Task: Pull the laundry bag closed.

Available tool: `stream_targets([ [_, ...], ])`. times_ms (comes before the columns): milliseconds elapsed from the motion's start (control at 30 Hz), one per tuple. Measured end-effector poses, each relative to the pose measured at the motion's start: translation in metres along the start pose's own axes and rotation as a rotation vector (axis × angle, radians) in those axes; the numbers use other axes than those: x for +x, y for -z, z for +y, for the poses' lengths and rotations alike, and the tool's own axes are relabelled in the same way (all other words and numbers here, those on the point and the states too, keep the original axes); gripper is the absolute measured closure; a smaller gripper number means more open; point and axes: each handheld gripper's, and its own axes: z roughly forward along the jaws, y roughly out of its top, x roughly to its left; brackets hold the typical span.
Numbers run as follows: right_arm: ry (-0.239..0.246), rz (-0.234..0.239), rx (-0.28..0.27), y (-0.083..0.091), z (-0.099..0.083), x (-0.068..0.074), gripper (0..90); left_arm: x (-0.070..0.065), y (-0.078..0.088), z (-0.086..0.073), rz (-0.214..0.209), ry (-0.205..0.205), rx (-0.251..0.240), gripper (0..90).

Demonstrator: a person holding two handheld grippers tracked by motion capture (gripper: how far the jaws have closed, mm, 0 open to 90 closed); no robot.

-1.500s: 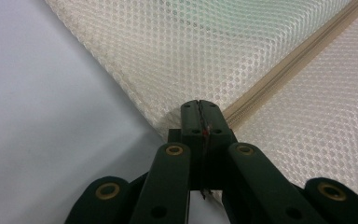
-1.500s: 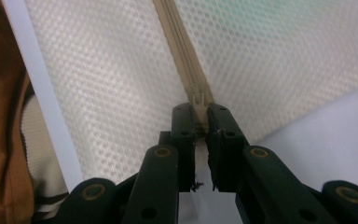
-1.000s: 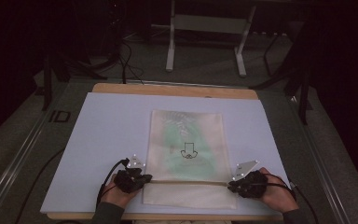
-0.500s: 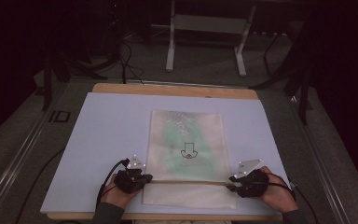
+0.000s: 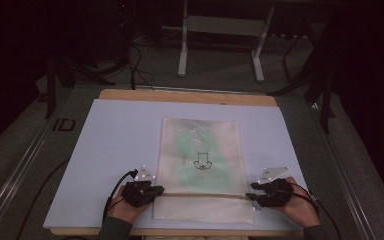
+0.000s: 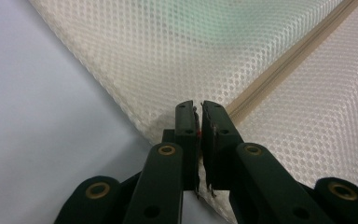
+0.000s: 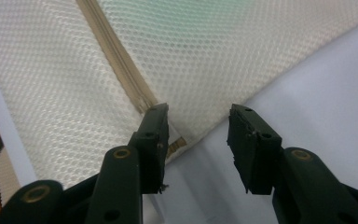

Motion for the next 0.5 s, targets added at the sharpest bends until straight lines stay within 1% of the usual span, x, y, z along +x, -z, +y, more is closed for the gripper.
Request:
stream_targets([
  [67, -0.027, -0.005, -0.014, -0.002, -0.004, -0.004, 56.7, 0.002, 0.001, 0.000, 0.006, 0.000, -0.017, 84.2],
  [167, -0.082, -0.030, -0.049, -0.002, -0.009, -0.011, 54.8, 0.005, 0.004, -0.001, 0.024, 0.006, -0.039, 83.9],
  [200, -0.103, -0.042, -0.060, -0.002, -0.011, -0.013, 54.1, 0.007, 0.005, -0.001, 0.035, 0.015, -0.046, 83.9],
  [300, -0.147, -0.083, -0.105, -0.003, -0.014, -0.017, 52.4, 0.012, 0.005, -0.003, 0.088, 0.037, -0.042, 83.8],
  [367, -0.158, -0.105, -0.124, -0.005, -0.016, -0.020, 50.5, 0.016, 0.006, -0.004, 0.133, 0.050, -0.047, 81.8],
  [400, -0.168, -0.120, -0.132, -0.006, -0.017, -0.021, 49.2, 0.017, 0.007, -0.004, 0.148, 0.052, -0.048, 81.5],
  [433, -0.176, -0.132, -0.140, -0.007, -0.018, -0.022, 47.7, 0.017, 0.007, -0.004, 0.148, 0.052, -0.048, 80.6],
  [467, -0.195, -0.144, -0.147, -0.008, -0.019, -0.024, 46.4, 0.021, 0.009, -0.006, 0.199, 0.056, -0.057, 79.9],
  [500, -0.195, -0.144, -0.147, -0.008, -0.019, -0.024, 46.4, 0.021, 0.009, -0.006, 0.199, 0.056, -0.057, 79.2],
])
